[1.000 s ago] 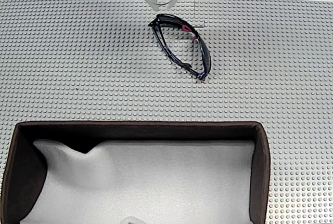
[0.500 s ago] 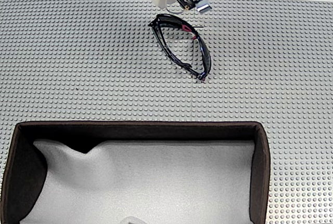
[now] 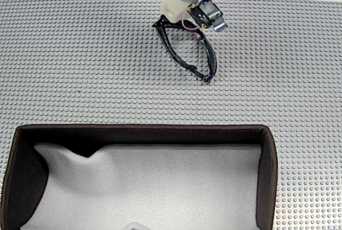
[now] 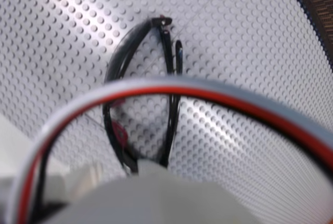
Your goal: Grasp a glasses and put it in the bin.
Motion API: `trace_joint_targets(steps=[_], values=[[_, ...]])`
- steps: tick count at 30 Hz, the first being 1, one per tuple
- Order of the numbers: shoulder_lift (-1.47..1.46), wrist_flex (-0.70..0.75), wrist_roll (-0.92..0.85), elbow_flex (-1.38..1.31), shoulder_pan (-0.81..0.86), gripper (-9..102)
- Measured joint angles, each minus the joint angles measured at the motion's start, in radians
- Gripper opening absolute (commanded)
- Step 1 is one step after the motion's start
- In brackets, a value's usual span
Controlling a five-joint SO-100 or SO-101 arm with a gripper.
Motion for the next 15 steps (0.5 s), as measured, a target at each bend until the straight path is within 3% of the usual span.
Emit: trace_joint_targets(steps=[3, 5, 6, 15], values=[[-0.034, -0.023, 0.0, -0.018, 0.0, 15], [-0.055, -0.028, 0.008, -0.034, -0.003, 9], [-0.058, -0.028, 0.008, -0.034, -0.006, 1], [-0.097, -0.044, 0.025, -0.104, -0.009, -1]])
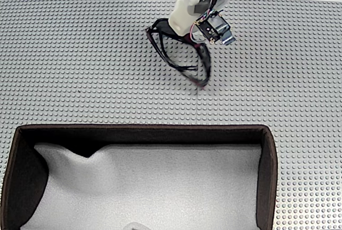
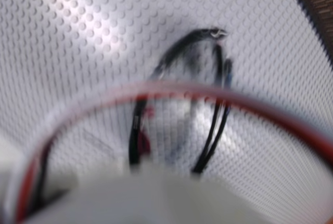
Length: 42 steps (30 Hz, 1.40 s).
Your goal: Grasp a glasses and put it in the bin.
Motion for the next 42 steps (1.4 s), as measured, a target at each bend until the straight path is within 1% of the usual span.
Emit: trace_joint_targets(steps=[3, 7, 8, 10, 12, 16, 17, 24, 27, 30, 37, 42], values=[[0.002, -0.026, 0.028, -0.055, 0.012, -1], [0.026, -0.132, 0.083, -0.158, 0.009, -1], [0.034, -0.14, 0.091, -0.172, 0.009, -1], [0.106, -0.218, 0.183, -0.212, 0.035, -1], [0.132, -0.245, 0.215, -0.225, 0.041, -1], [0.259, -0.33, 0.394, -0.239, 0.051, -1], [0.29, -0.351, 0.466, -0.239, 0.063, -1], [0.405, -0.4, 0.627, -0.296, 0.078, -1], [0.43, -0.419, 0.667, -0.33, 0.095, -1], [0.465, -0.469, 0.709, -0.354, 0.104, -1], [0.505, -0.678, 0.805, -0.357, 0.152, -1], [0.428, -0.822, 0.807, -0.359, 0.173, -1]])
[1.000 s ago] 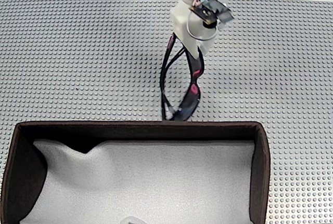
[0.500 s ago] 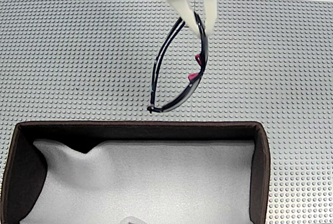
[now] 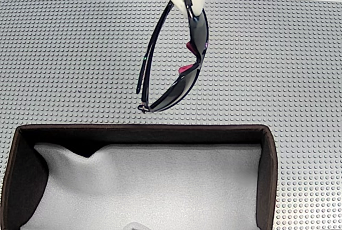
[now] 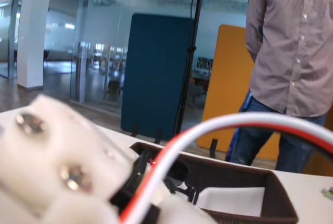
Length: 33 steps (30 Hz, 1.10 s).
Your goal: Grasp a glasses and put it in the bin.
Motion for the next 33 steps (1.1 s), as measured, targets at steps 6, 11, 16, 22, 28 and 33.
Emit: trace_joint_targets(steps=[6, 11, 16, 22, 28, 33], values=[[-0.155, -0.149, 0.011, -0.052, 0.032, 0], [-0.296, -0.244, 0.005, -0.095, 0.049, 0], [-0.359, -0.295, 0.002, -0.106, 0.066, 21], [-0.357, -0.285, 0.003, -0.117, 0.084, 25], [-0.339, -0.253, -0.009, -0.117, 0.095, 25], [-0.21, -0.123, 0.008, -0.117, 0.094, 25]])
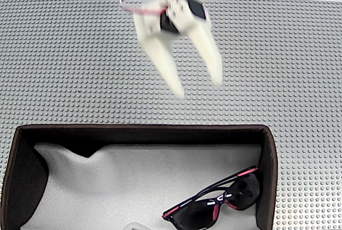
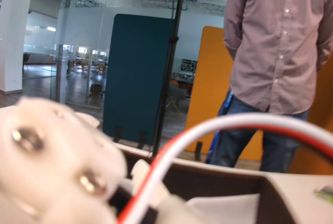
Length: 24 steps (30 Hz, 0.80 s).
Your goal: Grasp a glasses and put it in the bin.
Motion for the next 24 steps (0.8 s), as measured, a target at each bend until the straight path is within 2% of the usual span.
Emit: trace_joint_targets(steps=[3, 4, 6, 9, 11, 14, 19, 21, 24], values=[[0.133, 0.17, 0.029, 0.021, 0.006, 21], [0.199, 0.222, 0.023, 0.057, 0.006, 27], [0.316, 0.295, -0.006, 0.155, 0.021, 27], [0.454, 0.453, -0.133, 0.245, 0.051, 16], [0.525, 0.552, -0.104, 0.245, 0.057, 12], [0.615, 0.695, -0.009, 0.244, 0.101, 13], [0.712, 0.787, 0.143, 0.244, 0.135, 16], [0.769, 0.808, 0.15, 0.272, 0.137, 0], [0.827, 0.828, 0.066, 0.316, 0.132, 0]])
